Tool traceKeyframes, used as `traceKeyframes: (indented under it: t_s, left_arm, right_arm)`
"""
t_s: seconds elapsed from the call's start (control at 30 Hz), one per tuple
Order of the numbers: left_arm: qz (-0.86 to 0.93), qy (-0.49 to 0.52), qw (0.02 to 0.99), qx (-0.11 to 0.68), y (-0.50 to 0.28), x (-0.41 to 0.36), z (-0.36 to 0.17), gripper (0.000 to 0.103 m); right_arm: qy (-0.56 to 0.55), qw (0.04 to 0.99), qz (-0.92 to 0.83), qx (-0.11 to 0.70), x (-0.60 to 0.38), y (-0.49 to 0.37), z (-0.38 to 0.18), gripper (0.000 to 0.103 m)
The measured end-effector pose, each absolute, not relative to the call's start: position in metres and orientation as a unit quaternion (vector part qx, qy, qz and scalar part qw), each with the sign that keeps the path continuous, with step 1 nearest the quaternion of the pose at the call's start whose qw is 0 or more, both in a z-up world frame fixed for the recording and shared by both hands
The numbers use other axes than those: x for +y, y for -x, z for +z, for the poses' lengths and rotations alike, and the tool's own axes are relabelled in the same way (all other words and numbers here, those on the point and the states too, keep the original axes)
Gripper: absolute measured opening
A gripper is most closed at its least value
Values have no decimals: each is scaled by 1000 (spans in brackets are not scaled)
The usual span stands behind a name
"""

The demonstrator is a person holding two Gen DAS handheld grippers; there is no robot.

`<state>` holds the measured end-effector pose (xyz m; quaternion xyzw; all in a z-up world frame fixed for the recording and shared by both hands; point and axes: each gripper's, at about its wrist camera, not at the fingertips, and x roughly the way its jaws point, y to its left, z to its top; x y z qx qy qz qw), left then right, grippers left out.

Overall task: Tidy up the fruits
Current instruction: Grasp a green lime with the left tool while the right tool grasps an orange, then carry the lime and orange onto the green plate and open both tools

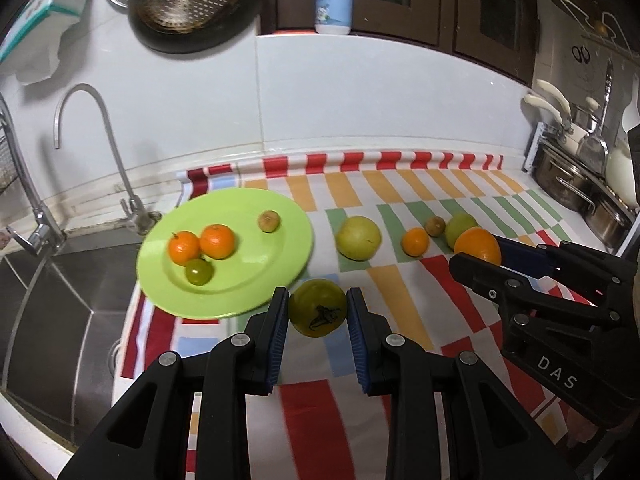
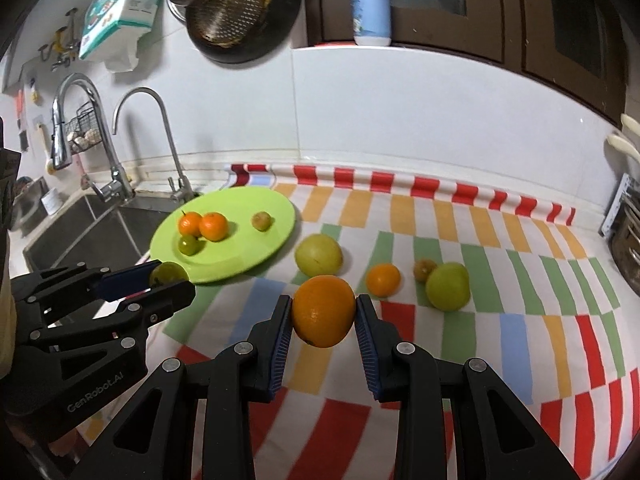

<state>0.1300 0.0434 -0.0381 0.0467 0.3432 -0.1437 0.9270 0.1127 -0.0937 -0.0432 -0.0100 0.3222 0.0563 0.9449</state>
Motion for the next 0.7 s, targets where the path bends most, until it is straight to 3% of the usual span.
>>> traceKeyframes:
  t_s: [0.7]
  left_arm:
    - [-109, -41, 946, 302, -187, 110, -21, 29]
  right_arm:
    - [27, 951, 107, 288, -19, -181, -28, 33]
